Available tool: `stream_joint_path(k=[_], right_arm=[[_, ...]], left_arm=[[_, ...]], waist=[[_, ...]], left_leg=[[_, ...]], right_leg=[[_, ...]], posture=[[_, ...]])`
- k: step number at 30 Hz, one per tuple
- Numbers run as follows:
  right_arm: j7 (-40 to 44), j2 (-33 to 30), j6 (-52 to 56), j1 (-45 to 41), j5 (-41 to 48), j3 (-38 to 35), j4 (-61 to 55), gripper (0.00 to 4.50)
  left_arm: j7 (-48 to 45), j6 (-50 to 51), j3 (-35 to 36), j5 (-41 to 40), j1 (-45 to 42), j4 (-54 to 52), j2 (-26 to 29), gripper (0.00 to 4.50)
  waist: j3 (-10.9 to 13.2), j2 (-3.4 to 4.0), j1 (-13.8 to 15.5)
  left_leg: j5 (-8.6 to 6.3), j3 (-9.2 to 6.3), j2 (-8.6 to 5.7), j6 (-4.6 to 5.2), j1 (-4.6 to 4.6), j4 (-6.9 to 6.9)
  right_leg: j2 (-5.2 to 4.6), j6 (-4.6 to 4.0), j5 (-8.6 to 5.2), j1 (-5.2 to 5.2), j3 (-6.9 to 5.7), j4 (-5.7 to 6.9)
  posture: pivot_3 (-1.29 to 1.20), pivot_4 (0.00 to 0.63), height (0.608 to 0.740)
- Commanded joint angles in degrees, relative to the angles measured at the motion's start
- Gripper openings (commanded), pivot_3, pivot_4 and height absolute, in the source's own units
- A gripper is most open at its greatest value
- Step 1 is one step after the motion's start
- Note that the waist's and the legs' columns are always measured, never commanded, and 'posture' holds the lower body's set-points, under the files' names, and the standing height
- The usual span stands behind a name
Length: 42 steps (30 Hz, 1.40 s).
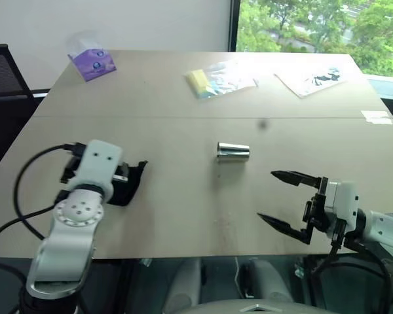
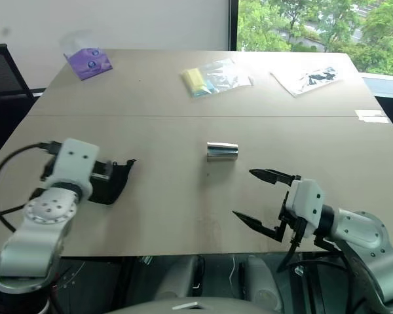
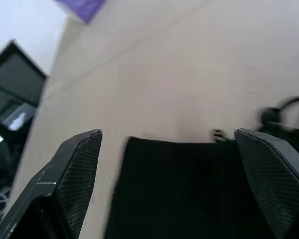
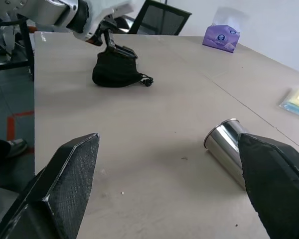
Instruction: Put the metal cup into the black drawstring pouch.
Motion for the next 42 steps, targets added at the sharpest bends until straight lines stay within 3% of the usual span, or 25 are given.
stream_joint_path(k=[1,7,19,25,29,34,42], right_arm=[[0.56,0.52,-1.5,-1.67,-0.17,0.32,0.42,4.5],[0.9,0.77,-1.73,-1.93,-0.33,0.87,0.87,4.5],[0.69,0.97,-1.8,-1.05,-0.68,0.92,0.39,4.5],[-0.09,1.28,-1.83,-0.49,-1.22,1.14,-0.15,4.5],[-0.54,1.47,-1.81,0.05,-1.41,1.25,-0.69,4.5],[-0.53,1.34,-1.79,0.11,-1.41,0.96,-0.62,4.5],[-0.94,1.02,-1.24,1.15,-1.04,0.54,-1.81,4.5]], left_arm=[[-2.66,-2.76,1.18,1.05,3.09,-0.86,1.43,4.4],[-5.97,-2.47,-0.55,2.13,9.19,-2.06,3.34,4.4],[-5.98,0.33,-4.23,5.35,12.25,-2.68,2.31,4.4],[-5.01,-5.97,-5.99,7.09,14.02,-4.54,0.19,4.4],[-7.92,-8.08,-1.41,2.1,11.14,-9.02,-6.01,4.4],[-11.27,-7.77,2.45,-0.55,9.94,-9.08,-7.28,4.4],[-10.9,-5.61,-3.99,1.51,11.93,-9.97,-5.69,4.4]], waist=[[0.0,0.0,-0.1],[0.01,0.01,-0.03],[0.01,0.02,0.08],[0.01,0.04,0.05],[0.0,0.01,0.68],[0.0,0.06,0.89],[0.0,0.05,1.0]], left_leg=[[0.0,0.0,0.0,0.0,0.0,0.0],[0.0,-0.03,0.01,0.0,0.0,-0.03],[0.0,0.0,0.01,0.0,0.0,-0.03],[0.0,0.0,0.01,0.0,0.01,-0.04],[0.0,0.0,0.01,0.0,-0.02,-0.01],[0.0,-0.01,0.01,0.0,0.0,-0.02],[0.0,0.0,0.01,0.0,0.0,-0.01]], right_leg=[[0.0,0.0,0.0,0.0,0.0,0.0],[-0.02,-0.01,0.0,-0.01,-0.03,0.0],[-0.06,-0.01,0.0,-0.01,-0.02,0.0],[-0.08,-0.01,0.0,-0.01,-0.01,0.0],[-0.11,-0.01,0.0,-0.01,-0.05,-0.02],[-0.07,-0.02,0.0,-0.01,-0.06,0.0],[-0.05,-0.01,0.0,0.0,-0.06,-0.01]], posture=[[0.0,0.15,0.74],[0.0,0.15,0.74],[0.0,0.15,0.74],[0.0,0.15,0.74],[0.0,0.15,0.74],[0.0,0.15,0.74],[0.0,0.15,0.74]])
